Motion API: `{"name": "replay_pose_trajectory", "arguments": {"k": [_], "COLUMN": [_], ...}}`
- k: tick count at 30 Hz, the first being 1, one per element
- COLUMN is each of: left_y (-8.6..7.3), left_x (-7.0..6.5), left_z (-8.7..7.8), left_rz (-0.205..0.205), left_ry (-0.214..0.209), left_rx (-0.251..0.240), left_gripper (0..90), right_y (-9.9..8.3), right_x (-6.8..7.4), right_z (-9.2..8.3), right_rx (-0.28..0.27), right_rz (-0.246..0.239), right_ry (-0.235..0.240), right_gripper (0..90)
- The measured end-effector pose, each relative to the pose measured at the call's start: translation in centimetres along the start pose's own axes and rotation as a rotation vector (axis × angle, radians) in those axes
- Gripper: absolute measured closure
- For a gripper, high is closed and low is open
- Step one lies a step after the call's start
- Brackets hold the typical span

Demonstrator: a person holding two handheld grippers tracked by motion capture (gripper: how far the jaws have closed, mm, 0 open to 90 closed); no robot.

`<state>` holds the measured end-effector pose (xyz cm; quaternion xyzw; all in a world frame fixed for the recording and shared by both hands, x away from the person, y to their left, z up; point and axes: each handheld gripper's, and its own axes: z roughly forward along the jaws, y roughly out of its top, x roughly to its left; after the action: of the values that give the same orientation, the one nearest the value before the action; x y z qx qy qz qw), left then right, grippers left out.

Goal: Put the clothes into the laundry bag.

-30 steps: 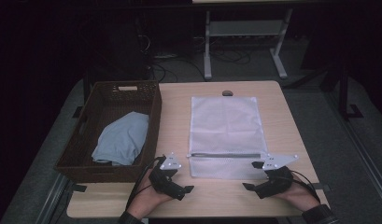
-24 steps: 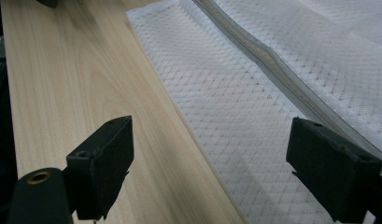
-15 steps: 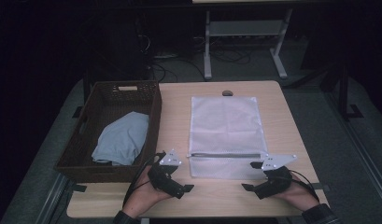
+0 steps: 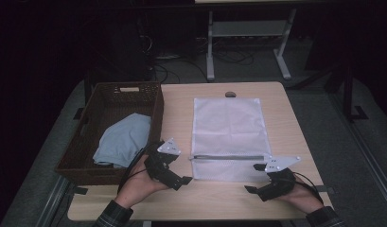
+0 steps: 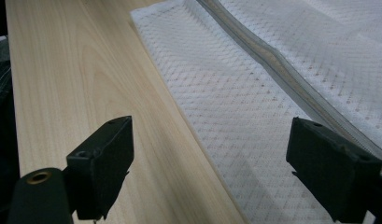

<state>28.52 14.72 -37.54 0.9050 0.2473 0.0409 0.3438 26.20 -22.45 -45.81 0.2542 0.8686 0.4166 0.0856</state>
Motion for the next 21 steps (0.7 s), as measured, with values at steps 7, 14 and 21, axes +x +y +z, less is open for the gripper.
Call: {"name": "replay_pose_trajectory", "arguments": {"k": [7,14,21], "left_y": [0.7,0.8,0.3], "left_x": [1.1,2.4,4.8], "left_z": [-1.4,-2.5,-3.9], "left_rz": [0.014,0.014,-0.004], "left_ry": [0.019,0.053,0.116], "left_rx": [0.013,0.024,0.025], "left_gripper": [6.0,6.4,6.4], "right_y": [0.0,-0.1,0.0], "right_x": [0.0,0.1,0.0], "right_z": [0.2,0.2,0.3], "right_rx": [0.003,0.006,0.006], "right_rz": [0.004,0.000,-0.005], "right_ry": [0.002,0.006,0.007], "right_gripper": [14.4,14.4,14.4]}}
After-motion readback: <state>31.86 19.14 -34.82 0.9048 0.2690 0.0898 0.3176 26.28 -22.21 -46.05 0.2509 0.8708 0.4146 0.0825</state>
